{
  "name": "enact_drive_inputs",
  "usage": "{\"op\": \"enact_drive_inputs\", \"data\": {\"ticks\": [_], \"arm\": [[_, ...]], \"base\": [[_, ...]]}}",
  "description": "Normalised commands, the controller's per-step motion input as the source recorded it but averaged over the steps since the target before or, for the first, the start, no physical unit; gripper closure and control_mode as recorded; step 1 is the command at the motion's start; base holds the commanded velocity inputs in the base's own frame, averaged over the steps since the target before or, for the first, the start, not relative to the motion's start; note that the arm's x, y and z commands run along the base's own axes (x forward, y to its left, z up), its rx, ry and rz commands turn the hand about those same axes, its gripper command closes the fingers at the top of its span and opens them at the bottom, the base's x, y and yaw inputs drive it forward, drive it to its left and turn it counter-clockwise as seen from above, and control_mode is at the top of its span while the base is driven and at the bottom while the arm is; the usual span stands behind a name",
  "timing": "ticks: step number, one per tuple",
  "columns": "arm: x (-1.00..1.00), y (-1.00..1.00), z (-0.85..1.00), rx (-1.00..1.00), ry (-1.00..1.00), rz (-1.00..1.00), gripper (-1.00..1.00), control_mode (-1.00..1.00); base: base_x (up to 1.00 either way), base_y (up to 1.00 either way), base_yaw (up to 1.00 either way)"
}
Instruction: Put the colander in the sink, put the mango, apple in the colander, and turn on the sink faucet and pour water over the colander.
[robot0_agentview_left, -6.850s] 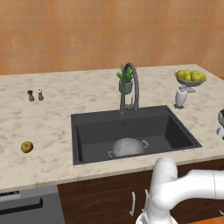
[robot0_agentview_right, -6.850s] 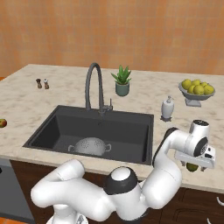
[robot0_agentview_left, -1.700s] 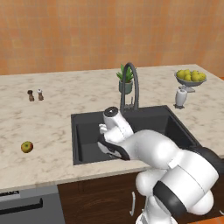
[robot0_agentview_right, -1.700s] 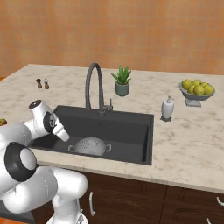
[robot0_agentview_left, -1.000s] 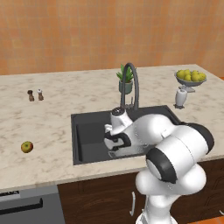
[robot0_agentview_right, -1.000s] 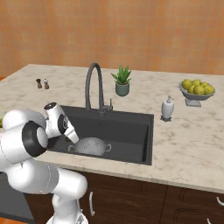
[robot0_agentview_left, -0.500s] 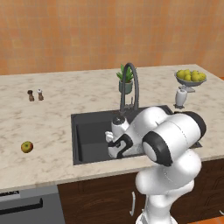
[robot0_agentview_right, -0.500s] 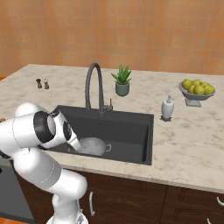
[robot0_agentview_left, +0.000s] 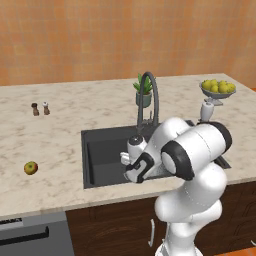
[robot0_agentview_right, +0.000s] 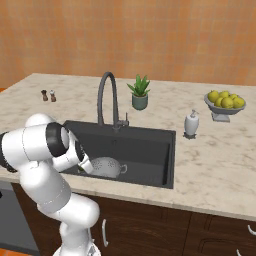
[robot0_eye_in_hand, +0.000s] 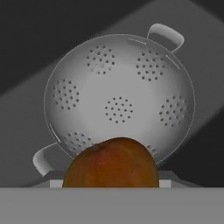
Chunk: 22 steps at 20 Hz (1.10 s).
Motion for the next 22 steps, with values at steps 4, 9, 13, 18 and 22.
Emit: {"op": "enact_drive_inputs", "data": {"ticks": [4,9,13,18,22], "arm": [[0.11,0.0,-0.01,0.0,0.0,0.0,1.0,-1.0],[0.06,0.0,-0.02,0.0,0.0,0.0,1.0,-1.0],[0.0,0.0,-0.01,0.0,0.0,0.0,1.0,-1.0],[0.0,-0.01,0.0,0.0,0.0,0.0,1.0,-1.0],[0.09,-0.02,0.0,0.0,0.0,0.0,1.0,-1.0]], "base": [[0.0,0.0,0.0],[0.0,0.0,0.0],[0.0,0.0,0.0],[0.0,0.0,0.0],[0.0,0.0,0.0]]}}
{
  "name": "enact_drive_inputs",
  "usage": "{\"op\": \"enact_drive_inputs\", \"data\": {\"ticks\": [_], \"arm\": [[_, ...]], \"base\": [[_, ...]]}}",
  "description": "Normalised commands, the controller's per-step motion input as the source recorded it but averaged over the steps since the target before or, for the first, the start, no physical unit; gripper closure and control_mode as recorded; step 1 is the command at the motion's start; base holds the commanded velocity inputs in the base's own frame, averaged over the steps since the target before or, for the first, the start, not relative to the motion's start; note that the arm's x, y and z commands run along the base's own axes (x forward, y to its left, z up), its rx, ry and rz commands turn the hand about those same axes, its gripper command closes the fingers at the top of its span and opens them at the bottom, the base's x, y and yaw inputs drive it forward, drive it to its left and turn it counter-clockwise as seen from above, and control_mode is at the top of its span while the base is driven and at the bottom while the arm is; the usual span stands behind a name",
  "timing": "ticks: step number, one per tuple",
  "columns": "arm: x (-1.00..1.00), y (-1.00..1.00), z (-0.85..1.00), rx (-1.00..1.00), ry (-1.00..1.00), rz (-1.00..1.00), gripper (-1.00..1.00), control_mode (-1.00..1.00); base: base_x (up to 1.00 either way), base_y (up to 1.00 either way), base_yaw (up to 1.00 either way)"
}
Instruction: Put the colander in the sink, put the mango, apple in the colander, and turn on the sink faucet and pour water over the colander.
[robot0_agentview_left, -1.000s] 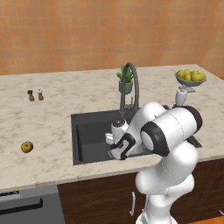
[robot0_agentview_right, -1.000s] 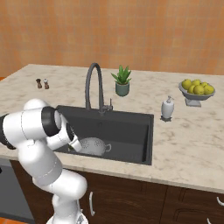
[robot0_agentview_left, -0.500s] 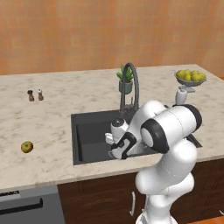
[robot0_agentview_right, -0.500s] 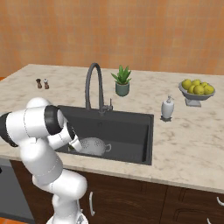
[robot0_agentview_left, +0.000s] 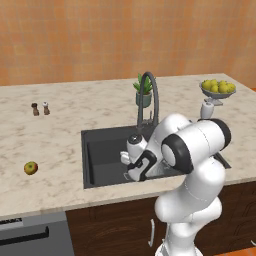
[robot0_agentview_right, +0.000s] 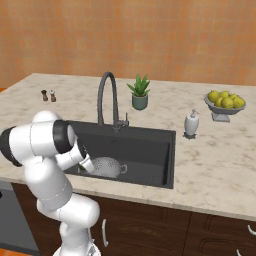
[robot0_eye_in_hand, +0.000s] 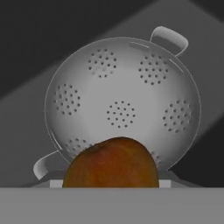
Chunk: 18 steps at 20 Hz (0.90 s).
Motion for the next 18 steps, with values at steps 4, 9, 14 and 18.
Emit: {"op": "enact_drive_inputs", "data": {"ticks": [4,9,14,18], "arm": [[0.16,-0.03,0.0,0.0,0.0,0.0,1.0,-1.0],[0.15,0.0,-0.16,0.0,0.0,0.0,1.0,-1.0],[0.04,0.0,-0.35,0.0,0.0,0.0,1.0,-1.0],[0.04,0.0,-0.35,0.0,0.0,0.0,1.0,-1.0]], "base": [[0.0,0.0,0.0],[0.0,0.0,0.0],[0.0,0.0,0.0],[0.0,0.0,0.0]]}}
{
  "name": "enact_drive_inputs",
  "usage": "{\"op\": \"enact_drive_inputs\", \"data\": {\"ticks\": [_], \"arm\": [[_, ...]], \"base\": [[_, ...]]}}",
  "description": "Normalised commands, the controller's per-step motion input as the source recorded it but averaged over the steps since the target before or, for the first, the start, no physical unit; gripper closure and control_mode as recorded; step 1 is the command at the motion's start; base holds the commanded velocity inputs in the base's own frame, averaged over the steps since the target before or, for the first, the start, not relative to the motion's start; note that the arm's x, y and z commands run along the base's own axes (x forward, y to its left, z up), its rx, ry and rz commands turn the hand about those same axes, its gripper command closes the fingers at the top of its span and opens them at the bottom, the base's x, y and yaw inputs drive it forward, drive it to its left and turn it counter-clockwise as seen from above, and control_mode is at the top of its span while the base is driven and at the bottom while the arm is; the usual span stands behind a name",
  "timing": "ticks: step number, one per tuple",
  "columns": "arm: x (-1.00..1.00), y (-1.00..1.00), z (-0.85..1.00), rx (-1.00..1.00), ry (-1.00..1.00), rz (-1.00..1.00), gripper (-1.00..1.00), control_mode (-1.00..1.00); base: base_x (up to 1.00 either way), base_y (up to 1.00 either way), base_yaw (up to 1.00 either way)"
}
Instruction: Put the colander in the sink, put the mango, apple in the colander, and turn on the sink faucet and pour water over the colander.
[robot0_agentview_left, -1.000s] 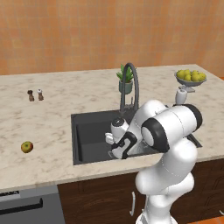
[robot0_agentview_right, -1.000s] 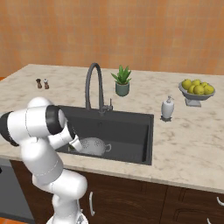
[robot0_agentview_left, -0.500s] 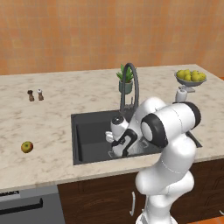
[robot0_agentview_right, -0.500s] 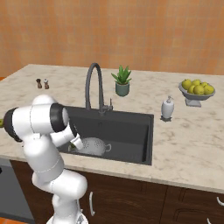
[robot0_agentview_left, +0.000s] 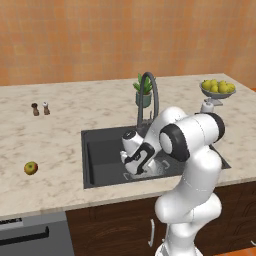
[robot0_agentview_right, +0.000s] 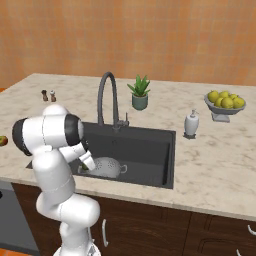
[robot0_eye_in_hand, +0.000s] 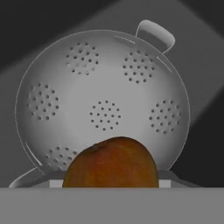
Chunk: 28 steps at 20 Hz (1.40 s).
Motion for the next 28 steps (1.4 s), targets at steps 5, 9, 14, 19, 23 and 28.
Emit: {"op": "enact_drive_inputs", "data": {"ticks": [5,9,14,19,23,28], "arm": [[0.06,0.0,-0.37,0.0,0.0,0.0,1.0,-1.0],[0.19,0.0,-0.06,0.0,-0.01,0.0,1.0,-1.0],[0.31,0.0,-0.18,0.0,0.0,0.0,1.0,-1.0],[0.19,0.0,-0.34,0.0,0.0,0.0,1.0,-1.0],[0.01,0.01,-0.32,0.0,0.0,0.0,1.0,-1.0],[0.0,0.0,-0.32,0.0,0.0,0.0,1.0,-1.0]], "base": [[0.0,0.0,0.0],[0.0,0.0,0.0],[0.0,0.0,0.0],[0.0,0.0,0.0],[0.0,0.0,0.0],[0.0,0.0,0.0]]}}
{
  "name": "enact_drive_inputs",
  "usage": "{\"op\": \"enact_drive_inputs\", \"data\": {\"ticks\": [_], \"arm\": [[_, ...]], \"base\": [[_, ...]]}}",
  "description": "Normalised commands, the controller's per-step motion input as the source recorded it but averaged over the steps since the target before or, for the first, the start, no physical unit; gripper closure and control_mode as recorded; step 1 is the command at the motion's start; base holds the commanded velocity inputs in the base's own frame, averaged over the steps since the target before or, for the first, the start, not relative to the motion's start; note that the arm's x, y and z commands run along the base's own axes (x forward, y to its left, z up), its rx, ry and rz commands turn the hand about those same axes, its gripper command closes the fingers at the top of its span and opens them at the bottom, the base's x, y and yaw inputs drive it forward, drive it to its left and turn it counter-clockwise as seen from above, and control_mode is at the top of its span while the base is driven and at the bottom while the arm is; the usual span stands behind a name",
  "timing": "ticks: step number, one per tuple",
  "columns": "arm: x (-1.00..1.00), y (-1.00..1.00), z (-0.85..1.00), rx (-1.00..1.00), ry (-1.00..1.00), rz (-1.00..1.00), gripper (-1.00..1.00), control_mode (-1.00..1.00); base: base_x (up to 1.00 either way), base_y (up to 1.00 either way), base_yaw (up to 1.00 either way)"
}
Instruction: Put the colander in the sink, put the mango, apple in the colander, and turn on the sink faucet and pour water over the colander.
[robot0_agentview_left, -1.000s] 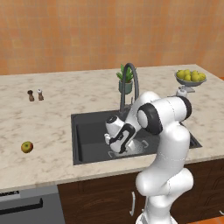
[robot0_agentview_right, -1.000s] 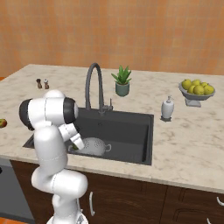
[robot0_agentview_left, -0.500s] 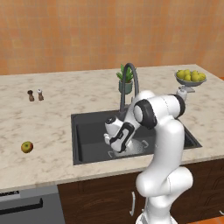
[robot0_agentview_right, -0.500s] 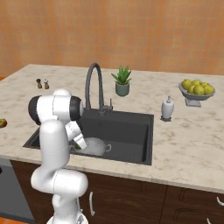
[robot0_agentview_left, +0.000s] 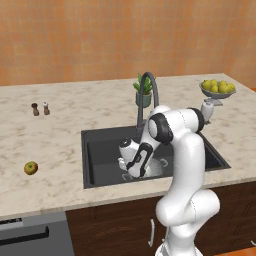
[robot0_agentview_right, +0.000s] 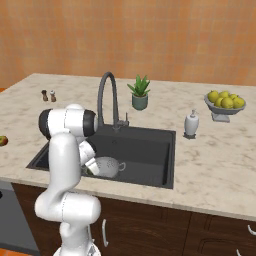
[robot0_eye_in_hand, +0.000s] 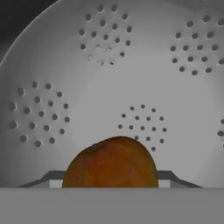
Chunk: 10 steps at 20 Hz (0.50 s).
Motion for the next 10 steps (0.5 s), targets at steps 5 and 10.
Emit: {"op": "enact_drive_inputs", "data": {"ticks": [5,10], "arm": [[0.0,0.0,-0.12,0.0,0.0,0.0,1.0,-1.0],[0.0,0.0,0.0,0.0,0.0,0.0,1.0,-1.0]], "base": [[0.0,0.0,0.0],[0.0,0.0,0.0]]}}
